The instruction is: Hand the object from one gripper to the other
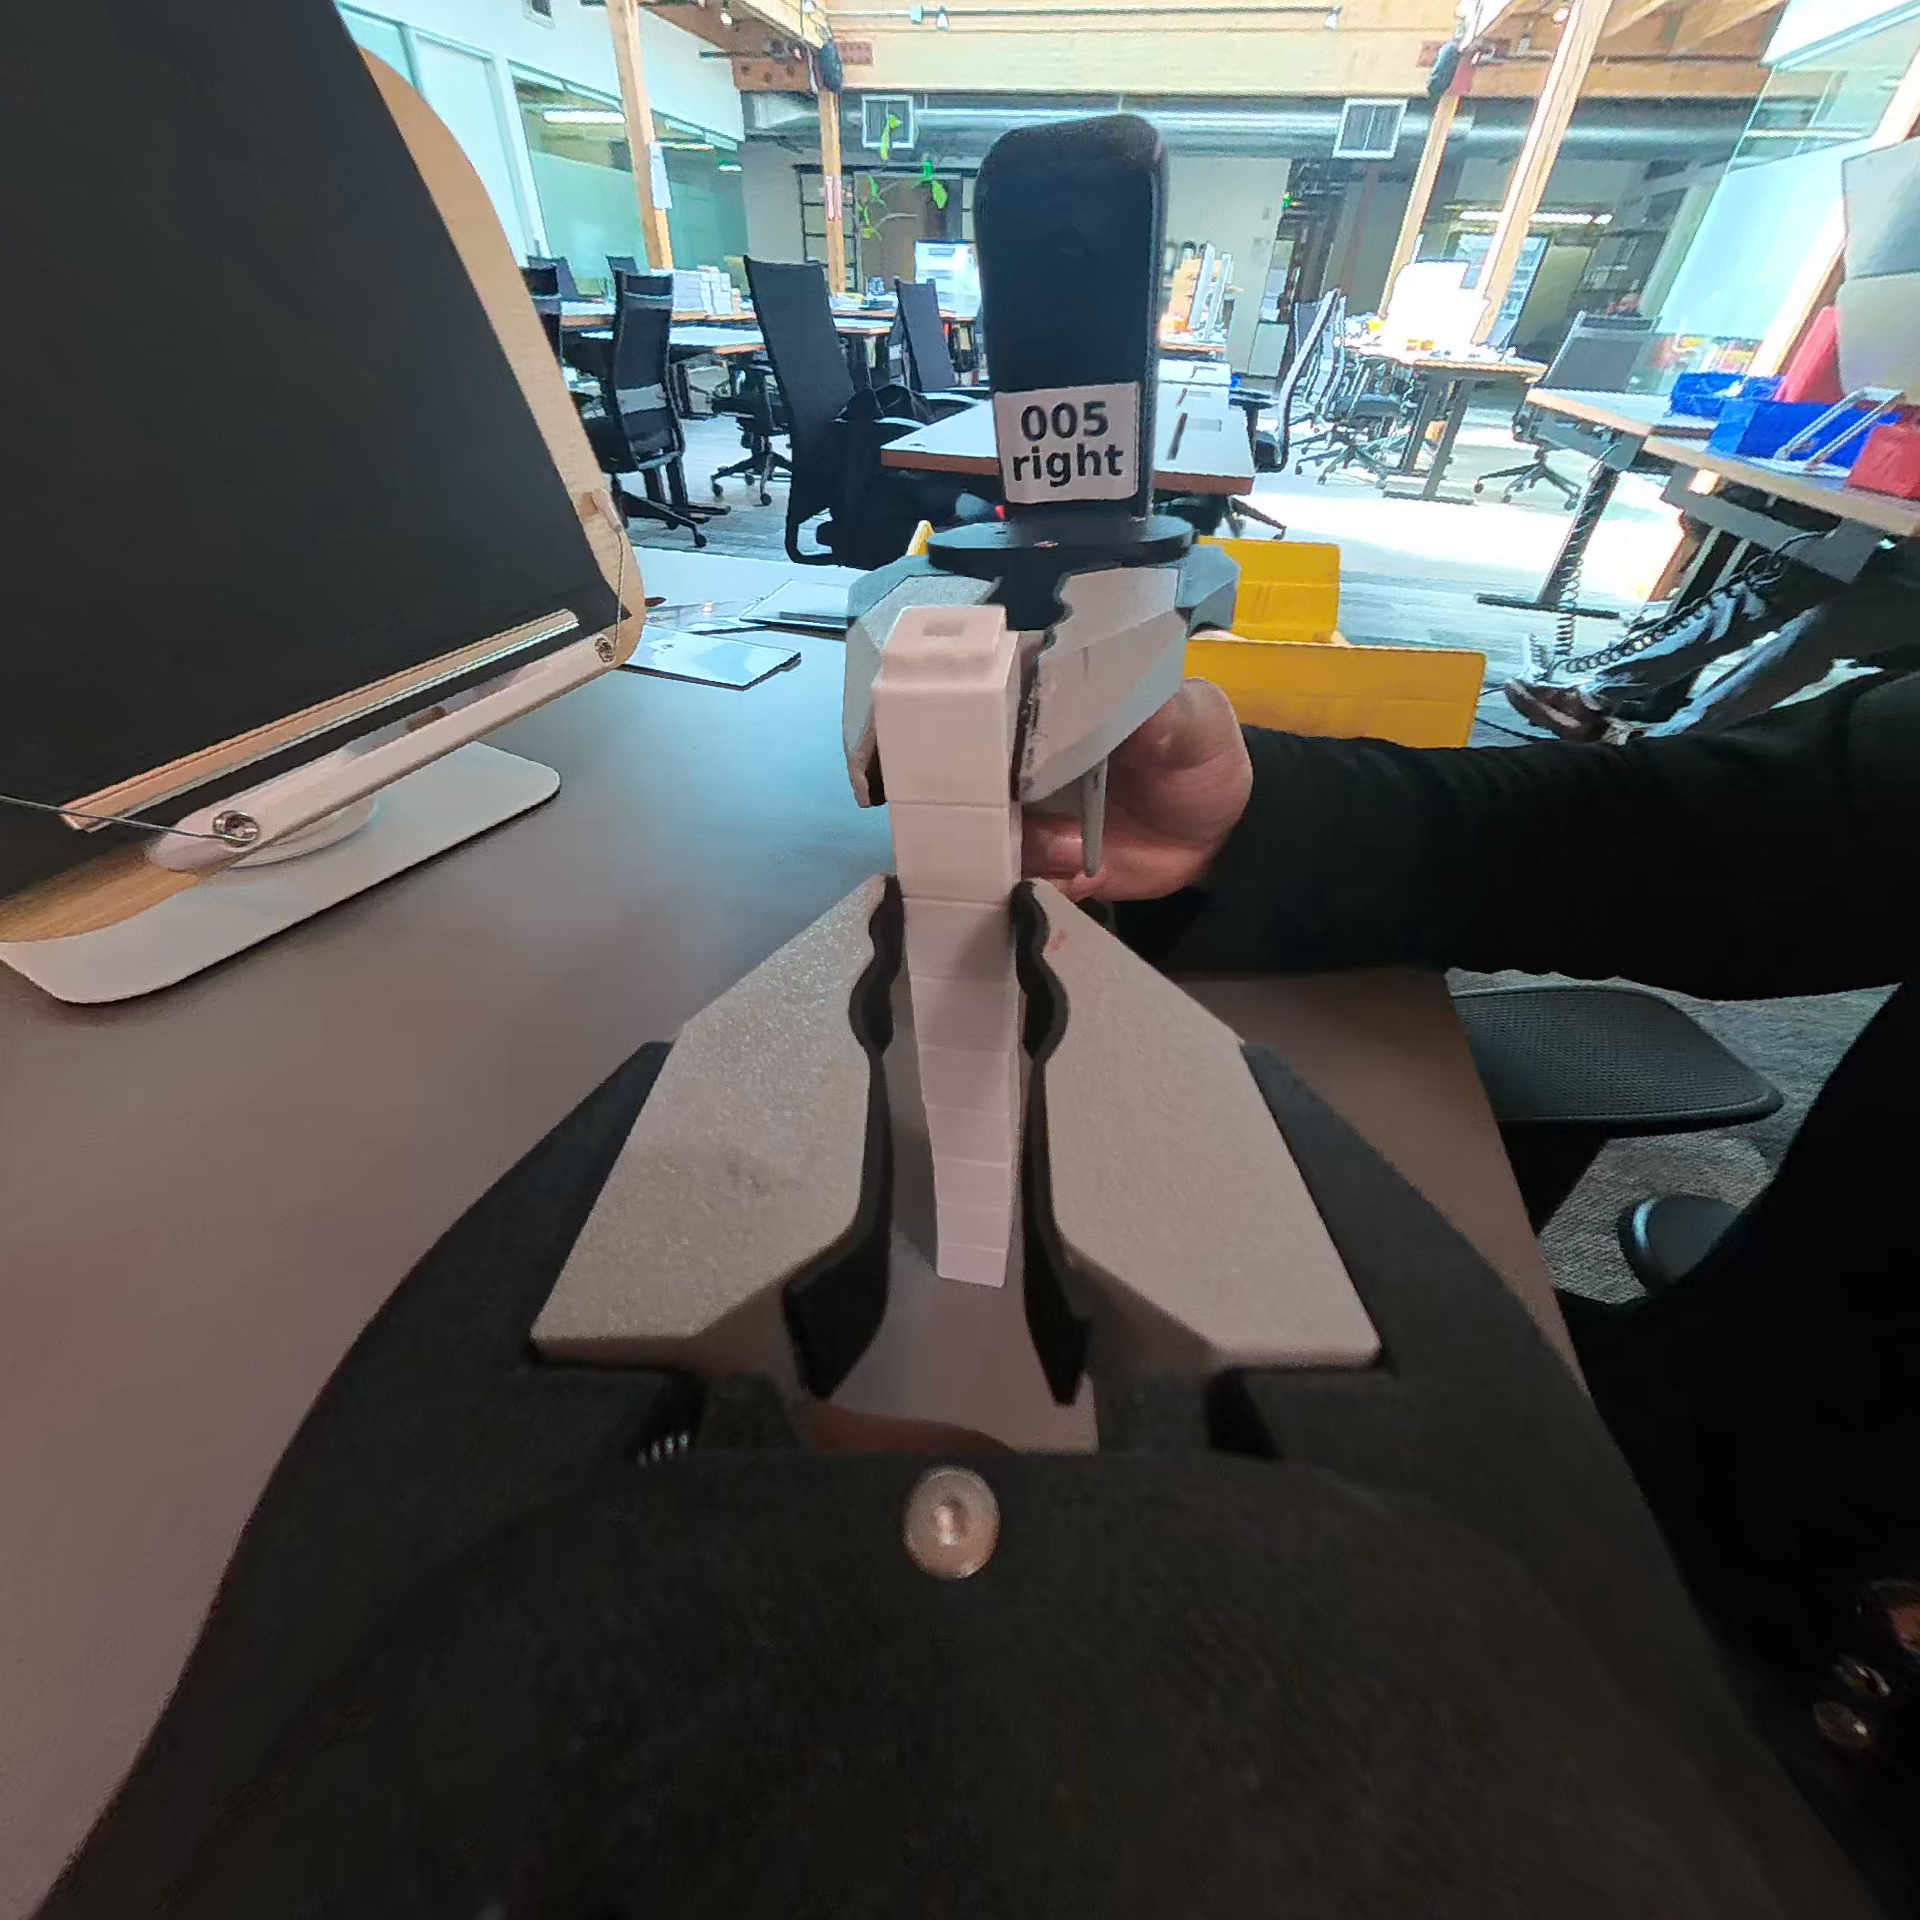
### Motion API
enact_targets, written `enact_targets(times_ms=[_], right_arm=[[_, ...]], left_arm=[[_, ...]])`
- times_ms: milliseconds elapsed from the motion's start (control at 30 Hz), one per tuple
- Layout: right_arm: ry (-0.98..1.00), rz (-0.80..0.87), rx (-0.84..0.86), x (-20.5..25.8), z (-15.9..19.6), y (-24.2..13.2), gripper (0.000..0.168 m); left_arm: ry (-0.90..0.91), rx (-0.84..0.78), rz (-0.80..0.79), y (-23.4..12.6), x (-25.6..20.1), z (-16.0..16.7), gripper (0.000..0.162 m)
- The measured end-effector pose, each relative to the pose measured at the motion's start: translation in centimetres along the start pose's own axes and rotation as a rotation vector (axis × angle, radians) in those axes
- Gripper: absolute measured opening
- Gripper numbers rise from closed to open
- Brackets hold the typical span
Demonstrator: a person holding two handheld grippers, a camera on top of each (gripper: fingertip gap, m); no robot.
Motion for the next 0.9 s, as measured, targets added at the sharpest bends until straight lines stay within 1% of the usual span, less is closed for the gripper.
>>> enact_targets(times_ms=[167,200,333,400,500,567,633,733,900], right_arm=[[-0.012,0.014,-0.012,-0.3,0.0,-0.2,0.017],[-0.014,0.02,-0.015,-0.4,0.0,-0.3,0.017],[-0.018,0.018,-0.024,-0.4,-0.1,-0.4,0.017],[-0.028,0.009,-0.026,-0.2,0.0,-0.4,0.017],[-0.043,0.008,-0.025,0.0,0.0,-0.3,0.017],[-0.038,0.003,-0.026,0.0,0.0,-0.3,0.017],[-0.033,-0.01,-0.024,0.1,0.0,-0.3,0.017],[-0.043,-0.022,-0.017,0.3,0.0,-0.4,0.017],[-0.04,-0.039,-0.013,0.5,0.0,-0.6,0.018]], left_arm=[[-0.036,-0.001,-0.001,0.0,0.2,0.3,0.019],[-0.044,0.009,0.001,0.0,0.2,0.5,0.021],[-0.096,0.087,0.051,0.2,-0.1,1.9,0.037],[-0.089,0.153,0.076,0.7,-0.5,3.1,0.04],[-0.038,0.239,0.068,1.7,-0.8,4.6,0.037],[-0.02,0.262,0.052,2.0,-0.7,5.0,0.035],[-0.027,0.257,0.046,2.0,-0.4,5.1,0.021],[-0.051,0.255,0.074,1.9,-0.5,5.2,0.02],[-0.005,0.271,0.067,1.8,-0.5,5.3,0.02]])
Point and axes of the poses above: each gripper's, where its closed fingertips meet, y out along the fingers, z out of its underside, x = y × z across the jaws, the point moved 3 cm from there along -y, back along the fingers, and after that the axes turned 4 degrees about z, right-handed, at the moved point
